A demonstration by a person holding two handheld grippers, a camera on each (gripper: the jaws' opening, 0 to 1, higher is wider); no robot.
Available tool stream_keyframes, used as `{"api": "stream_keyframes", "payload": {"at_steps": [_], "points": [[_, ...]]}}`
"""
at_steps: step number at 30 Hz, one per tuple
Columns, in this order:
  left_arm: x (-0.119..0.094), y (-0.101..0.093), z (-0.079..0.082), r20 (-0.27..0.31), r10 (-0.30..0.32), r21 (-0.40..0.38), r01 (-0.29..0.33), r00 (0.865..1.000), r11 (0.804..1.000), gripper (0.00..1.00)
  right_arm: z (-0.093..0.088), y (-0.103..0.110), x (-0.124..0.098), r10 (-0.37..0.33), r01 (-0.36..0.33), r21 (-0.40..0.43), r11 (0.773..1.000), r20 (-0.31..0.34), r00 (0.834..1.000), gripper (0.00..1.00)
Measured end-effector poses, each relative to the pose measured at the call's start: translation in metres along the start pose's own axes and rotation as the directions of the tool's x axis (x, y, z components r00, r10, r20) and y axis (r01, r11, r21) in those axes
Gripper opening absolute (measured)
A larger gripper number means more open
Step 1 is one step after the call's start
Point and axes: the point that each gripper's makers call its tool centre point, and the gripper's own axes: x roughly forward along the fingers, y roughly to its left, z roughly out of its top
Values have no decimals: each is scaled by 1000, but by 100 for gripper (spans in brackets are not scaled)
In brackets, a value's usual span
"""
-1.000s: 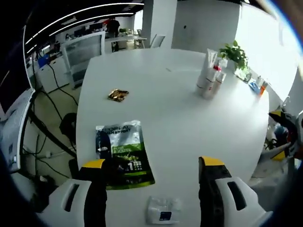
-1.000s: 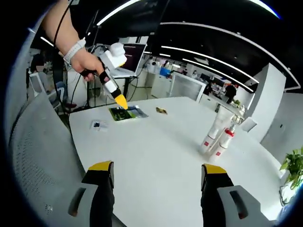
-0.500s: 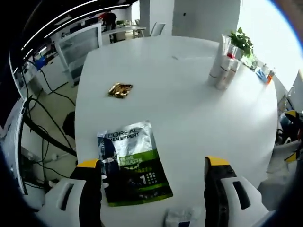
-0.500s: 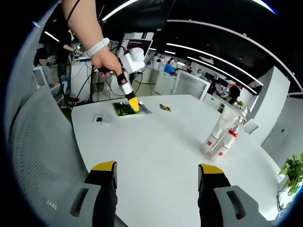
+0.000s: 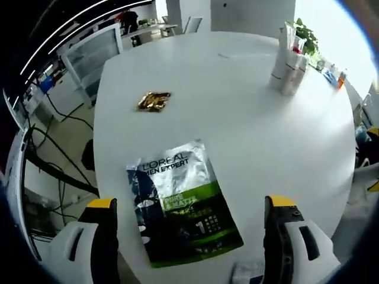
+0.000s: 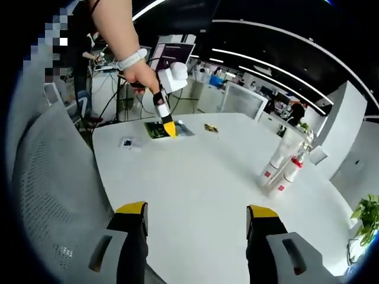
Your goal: Arrange the skincare products in the storage area until every visible bottle or jar stands upright without overlapping.
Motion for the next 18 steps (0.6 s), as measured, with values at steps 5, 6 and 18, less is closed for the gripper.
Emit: {"api": "stream_keyframes", "payload": {"at_steps": [5,6,18], "points": [[6,9,-9,-33,13,-30,-14,999,999,99,-2,5,2,23,-23,4,1000,-15,1000,64],[7,9,-10,-36,13,-32,-14,999,999,99,-3,6,2,31,-31,6,999,-18,999,64],[14,-1,-25,-68,9,-61,-13,998,998,95,-5,22,2,92,-92,-4,996,-32,995,63]]}}
